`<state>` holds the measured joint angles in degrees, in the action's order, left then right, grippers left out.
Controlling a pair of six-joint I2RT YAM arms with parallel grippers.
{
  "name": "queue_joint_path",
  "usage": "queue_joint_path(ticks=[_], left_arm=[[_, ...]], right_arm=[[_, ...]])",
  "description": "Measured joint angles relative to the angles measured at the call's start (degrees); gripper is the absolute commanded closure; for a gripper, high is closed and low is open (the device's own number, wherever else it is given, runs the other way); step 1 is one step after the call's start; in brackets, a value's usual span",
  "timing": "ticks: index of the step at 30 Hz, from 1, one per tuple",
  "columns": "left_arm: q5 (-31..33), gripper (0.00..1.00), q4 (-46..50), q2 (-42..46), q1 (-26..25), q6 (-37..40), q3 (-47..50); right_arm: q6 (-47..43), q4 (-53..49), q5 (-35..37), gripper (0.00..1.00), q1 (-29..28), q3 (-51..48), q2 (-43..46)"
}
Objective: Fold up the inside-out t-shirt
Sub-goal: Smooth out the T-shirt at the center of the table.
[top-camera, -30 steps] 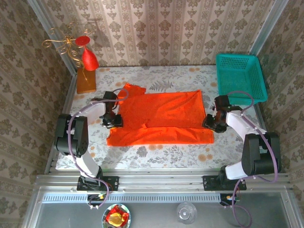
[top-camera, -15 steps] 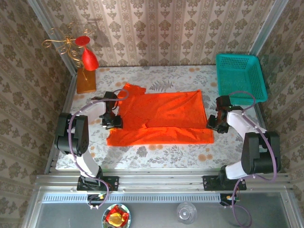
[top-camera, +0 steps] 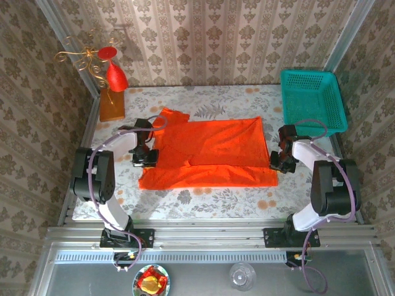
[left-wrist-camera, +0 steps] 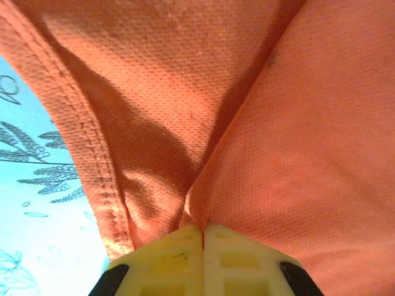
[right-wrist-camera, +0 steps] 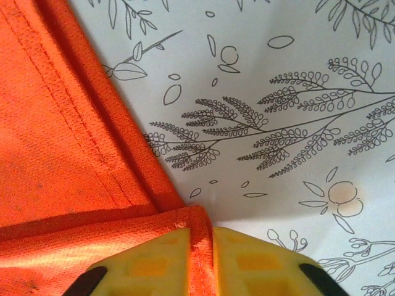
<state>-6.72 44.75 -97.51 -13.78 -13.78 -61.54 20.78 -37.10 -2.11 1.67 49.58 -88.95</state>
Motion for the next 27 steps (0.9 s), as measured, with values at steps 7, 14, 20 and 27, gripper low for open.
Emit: queue_joint_path(ticks=[7, 14, 20, 27], left_arm=[[1.62, 1.00, 0.09, 5.01, 0.04, -0.42, 1.77], [3.45, 1.00, 0.11, 6.34, 1.86, -1.60, 4.33], [4.46, 0.99, 0.02, 3.89, 2.25, -2.25, 4.44], [6.10, 0.75, 0.24, 2.73, 2.25, -3.21, 3.89]], right_arm=[[-0.66, -0.70, -0.07, 1.00, 0.00, 0.00, 3.80], [-0.96, -0.39, -2.69, 1.00, 0.02, 0.00, 4.52], [-1.31, 1.84, -5.05, 1.00, 0.02, 0.11, -0.39], [-1.64, 2.89, -6.25, 0.74, 0.00, 1.09, -2.93]])
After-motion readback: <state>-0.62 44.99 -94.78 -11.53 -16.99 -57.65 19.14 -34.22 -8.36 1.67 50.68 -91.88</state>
